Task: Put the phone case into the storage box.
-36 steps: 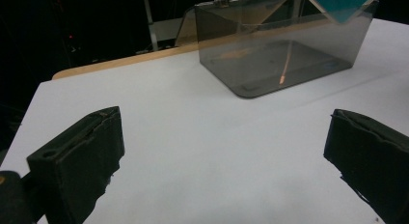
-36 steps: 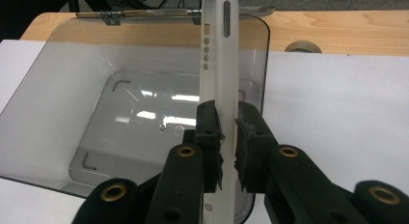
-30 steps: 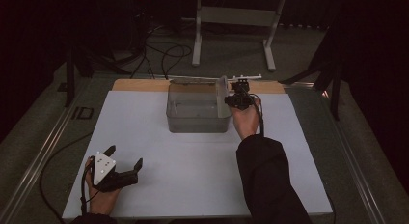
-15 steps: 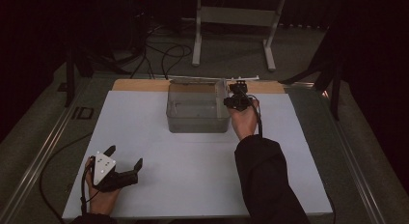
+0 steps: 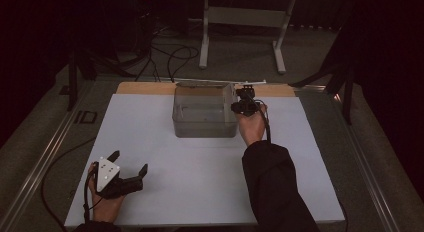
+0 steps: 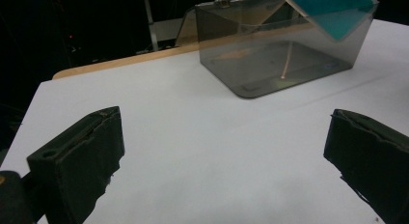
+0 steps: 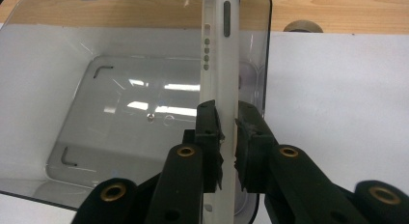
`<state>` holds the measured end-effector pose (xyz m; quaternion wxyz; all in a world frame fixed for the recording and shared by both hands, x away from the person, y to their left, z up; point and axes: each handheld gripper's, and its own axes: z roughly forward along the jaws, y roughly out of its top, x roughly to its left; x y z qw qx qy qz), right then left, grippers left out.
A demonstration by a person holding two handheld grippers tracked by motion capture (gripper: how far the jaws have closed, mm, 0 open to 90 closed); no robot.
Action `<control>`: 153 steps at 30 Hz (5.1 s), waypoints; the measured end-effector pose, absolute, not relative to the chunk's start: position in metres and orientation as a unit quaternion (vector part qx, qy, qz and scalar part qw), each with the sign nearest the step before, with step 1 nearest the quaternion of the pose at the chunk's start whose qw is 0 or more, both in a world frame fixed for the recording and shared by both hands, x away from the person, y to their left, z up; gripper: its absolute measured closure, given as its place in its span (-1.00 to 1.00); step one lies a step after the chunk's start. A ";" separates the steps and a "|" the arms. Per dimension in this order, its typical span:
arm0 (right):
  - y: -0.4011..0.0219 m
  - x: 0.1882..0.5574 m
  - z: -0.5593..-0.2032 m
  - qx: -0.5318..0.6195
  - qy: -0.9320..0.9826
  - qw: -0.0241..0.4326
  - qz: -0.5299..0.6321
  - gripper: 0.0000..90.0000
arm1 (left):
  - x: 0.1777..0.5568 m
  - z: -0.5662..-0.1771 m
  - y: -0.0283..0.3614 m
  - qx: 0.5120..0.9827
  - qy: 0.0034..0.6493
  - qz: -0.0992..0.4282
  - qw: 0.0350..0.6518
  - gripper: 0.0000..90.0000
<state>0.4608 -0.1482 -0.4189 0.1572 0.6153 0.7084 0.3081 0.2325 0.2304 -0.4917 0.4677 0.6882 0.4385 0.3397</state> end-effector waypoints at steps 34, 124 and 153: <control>-0.143 0.468 -0.433 0.620 0.717 0.164 0.273 0.80 | 0.232 -0.491 0.230 0.687 0.438 0.340 0.469 -0.97; -0.129 0.477 -0.444 0.644 0.711 0.160 0.233 0.75 | 0.231 -0.491 0.230 0.687 0.438 0.339 0.470 -0.97; -0.133 0.466 -0.423 0.615 0.719 0.170 0.274 0.28 | 0.231 -0.491 0.229 0.688 0.437 0.339 0.470 -0.97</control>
